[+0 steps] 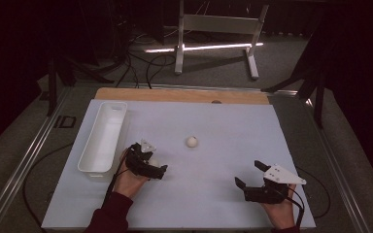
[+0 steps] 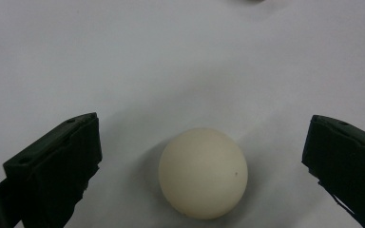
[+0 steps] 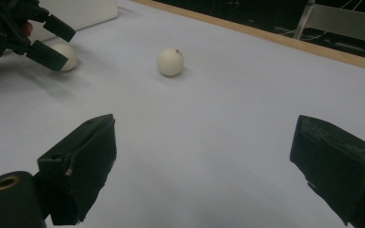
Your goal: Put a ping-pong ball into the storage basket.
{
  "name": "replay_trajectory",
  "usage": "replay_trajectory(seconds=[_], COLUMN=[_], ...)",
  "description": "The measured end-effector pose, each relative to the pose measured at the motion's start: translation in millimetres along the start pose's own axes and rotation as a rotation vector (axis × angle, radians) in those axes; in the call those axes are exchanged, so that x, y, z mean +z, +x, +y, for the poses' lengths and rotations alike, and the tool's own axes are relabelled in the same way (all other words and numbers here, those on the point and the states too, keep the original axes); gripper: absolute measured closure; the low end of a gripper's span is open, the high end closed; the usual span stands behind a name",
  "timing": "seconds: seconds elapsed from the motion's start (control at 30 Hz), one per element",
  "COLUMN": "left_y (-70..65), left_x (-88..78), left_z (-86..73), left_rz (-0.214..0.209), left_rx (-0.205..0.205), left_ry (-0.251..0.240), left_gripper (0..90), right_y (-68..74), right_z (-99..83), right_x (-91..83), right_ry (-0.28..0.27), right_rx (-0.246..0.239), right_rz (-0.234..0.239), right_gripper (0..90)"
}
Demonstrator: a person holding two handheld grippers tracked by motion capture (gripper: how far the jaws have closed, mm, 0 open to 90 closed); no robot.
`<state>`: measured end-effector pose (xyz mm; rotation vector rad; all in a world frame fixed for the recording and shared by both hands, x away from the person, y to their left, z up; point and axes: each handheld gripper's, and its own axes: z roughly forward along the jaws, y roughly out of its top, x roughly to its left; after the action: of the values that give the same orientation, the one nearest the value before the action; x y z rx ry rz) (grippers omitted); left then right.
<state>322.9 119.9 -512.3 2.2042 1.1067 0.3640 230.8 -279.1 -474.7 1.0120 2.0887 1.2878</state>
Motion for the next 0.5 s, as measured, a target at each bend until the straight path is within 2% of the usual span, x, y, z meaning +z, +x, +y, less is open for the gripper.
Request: replay_trajectory(seconds=[0.23, 0.5], left_y=[3.8, 3.6], left_x=[1.8, 4.4], left_z=[-3.1, -4.9], left_rz=[-0.017, -0.004], left_rx=[-0.023, -0.028], left_ry=[0.023, 0.054], left_gripper=[0.1, 3.4], right_y=[0.6, -0.2], right_z=[0.5, 0.6], right_x=[-0.4, -1.0], right_ry=[-0.001, -0.004], right_rx=[0.0, -0.003], right_rz=[-0.001, -0.001], right_gripper=[7.7, 7.7])
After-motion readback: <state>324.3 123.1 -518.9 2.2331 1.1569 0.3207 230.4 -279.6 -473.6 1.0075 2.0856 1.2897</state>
